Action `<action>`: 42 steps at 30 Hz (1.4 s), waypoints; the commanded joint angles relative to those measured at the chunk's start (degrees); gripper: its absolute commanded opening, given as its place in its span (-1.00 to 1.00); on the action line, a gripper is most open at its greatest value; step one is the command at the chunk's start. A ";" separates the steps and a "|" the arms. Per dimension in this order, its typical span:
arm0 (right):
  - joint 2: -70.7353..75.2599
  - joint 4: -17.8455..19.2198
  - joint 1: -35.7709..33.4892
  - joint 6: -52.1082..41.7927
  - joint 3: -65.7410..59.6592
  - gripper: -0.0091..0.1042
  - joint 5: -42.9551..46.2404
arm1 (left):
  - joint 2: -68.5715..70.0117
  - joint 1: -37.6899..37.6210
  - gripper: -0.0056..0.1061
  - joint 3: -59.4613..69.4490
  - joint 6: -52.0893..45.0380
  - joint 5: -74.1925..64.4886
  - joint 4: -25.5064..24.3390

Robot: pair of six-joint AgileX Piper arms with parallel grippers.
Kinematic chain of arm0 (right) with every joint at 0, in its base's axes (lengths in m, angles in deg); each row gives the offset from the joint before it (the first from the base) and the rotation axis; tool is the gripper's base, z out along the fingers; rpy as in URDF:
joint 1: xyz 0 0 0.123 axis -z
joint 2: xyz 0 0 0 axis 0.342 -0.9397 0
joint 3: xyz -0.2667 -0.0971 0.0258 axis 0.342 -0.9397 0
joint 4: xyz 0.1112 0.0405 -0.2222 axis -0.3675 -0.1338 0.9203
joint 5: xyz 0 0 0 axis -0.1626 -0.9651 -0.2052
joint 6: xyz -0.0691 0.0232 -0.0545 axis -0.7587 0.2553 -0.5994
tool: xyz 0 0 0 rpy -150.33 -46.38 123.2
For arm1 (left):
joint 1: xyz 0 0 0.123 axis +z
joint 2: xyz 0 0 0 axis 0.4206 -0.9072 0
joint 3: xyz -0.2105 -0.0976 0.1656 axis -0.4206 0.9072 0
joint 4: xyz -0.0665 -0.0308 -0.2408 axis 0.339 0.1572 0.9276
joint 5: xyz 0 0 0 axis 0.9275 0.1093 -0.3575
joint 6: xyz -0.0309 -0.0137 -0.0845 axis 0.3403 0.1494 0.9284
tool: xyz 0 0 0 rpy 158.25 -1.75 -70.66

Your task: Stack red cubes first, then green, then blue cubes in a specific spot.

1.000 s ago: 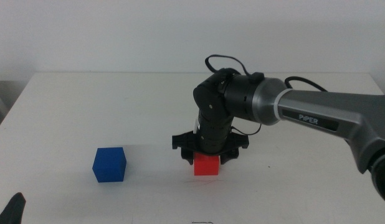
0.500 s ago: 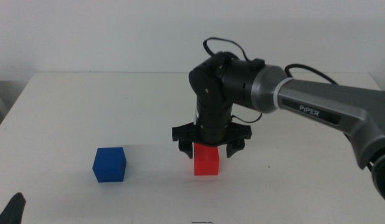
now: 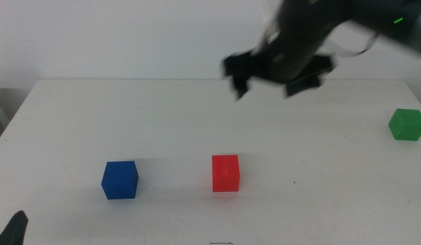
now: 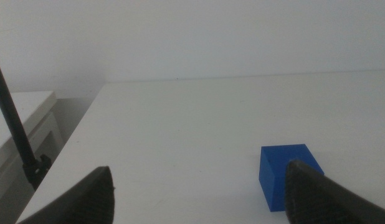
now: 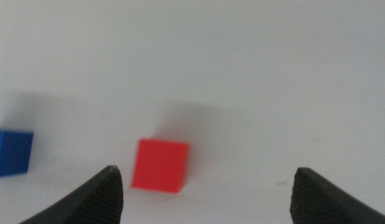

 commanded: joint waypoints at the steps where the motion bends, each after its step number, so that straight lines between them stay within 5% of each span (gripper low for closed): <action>1: 6.14 1.29 4.70 -4.60 1.87 0.62 0.69 | 1.13 -0.04 0.78 -0.17 0.47 4.79 0.03; 11: 8.16 -6.88 33.13 -23.09 1.91 0.62 1.11 | 1.13 -0.04 0.78 -0.17 0.47 4.79 0.03; 16: 4.32 -8.07 41.92 -26.28 1.91 0.62 2.60 | 1.13 -0.04 0.78 -0.17 0.47 4.79 0.03; 30: -9.44 -8.95 51.42 -35.47 1.93 0.62 6.86 | 1.13 -0.04 0.78 -0.17 0.47 4.79 0.03; 42: -14.02 -14.99 52.88 -39.27 2.05 0.61 13.86 | 1.13 -0.04 0.78 -0.17 0.47 4.79 0.03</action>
